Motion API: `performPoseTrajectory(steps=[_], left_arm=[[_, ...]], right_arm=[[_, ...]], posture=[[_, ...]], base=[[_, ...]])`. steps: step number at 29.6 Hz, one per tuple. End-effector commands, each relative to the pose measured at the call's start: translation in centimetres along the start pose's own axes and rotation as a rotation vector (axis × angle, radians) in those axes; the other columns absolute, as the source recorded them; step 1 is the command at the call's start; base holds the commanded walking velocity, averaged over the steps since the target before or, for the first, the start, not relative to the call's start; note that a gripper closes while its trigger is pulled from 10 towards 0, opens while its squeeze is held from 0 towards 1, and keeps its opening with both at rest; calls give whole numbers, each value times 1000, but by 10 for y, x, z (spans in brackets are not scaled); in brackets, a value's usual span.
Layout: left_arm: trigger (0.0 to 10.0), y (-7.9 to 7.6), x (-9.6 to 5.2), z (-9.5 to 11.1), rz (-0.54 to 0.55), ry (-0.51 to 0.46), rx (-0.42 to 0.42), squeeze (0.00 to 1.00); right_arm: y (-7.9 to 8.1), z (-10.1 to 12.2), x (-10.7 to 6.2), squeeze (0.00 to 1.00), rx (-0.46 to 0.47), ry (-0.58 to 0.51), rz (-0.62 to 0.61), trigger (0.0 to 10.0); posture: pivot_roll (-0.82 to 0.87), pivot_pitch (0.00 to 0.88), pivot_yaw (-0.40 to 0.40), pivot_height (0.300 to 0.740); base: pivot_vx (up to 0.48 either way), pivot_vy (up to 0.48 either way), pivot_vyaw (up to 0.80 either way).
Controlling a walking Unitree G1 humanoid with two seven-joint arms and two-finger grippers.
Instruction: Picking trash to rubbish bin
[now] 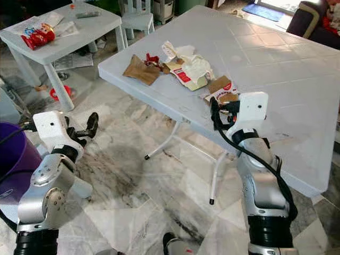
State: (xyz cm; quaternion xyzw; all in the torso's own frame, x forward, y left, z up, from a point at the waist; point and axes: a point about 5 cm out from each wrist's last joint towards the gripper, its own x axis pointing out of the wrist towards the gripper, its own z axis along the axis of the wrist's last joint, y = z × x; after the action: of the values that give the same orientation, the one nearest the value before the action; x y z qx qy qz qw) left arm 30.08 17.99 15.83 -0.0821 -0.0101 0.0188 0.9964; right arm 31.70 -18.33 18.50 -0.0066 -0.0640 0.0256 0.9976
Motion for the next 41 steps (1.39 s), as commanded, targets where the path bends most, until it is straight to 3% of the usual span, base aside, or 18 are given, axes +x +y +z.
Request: performPoseTrajectory(steps=[1, 9, 16, 26, 41], left_arm=[[10000, -2, 1, -3, -12, 27, 5, 0], [10000, -11, 8, 1, -54, 17, -2, 0], [10000, -26, 8, 2, -99, 27, -21, 0], [10000, -17, 5, 7, -96, 12, -1, 0], [10000, -19, 6, 6, -85, 8, -20, 0]], right_arm=[[-1, 6, -4, 0, -3, -23, -13, 10000], [-1, 4, -9, 0, 3, -22, -29, 10000], [7, 6, -3, 0, 54, -48, -44, 10000], [13, 6, 3, 0, 66, -59, -40, 10000], [5, 9, 4, 0, 37, -64, -48, 10000]], posture=[[5, 195, -10, 740], [10, 201, 5, 740], [36, 205, 30, 740], [73, 201, 35, 740], [48, 201, 11, 740]], base=[[0, 0, 0], [0, 0, 0], [104, 0, 0], [0, -24, 0], [0, -447, 0]])
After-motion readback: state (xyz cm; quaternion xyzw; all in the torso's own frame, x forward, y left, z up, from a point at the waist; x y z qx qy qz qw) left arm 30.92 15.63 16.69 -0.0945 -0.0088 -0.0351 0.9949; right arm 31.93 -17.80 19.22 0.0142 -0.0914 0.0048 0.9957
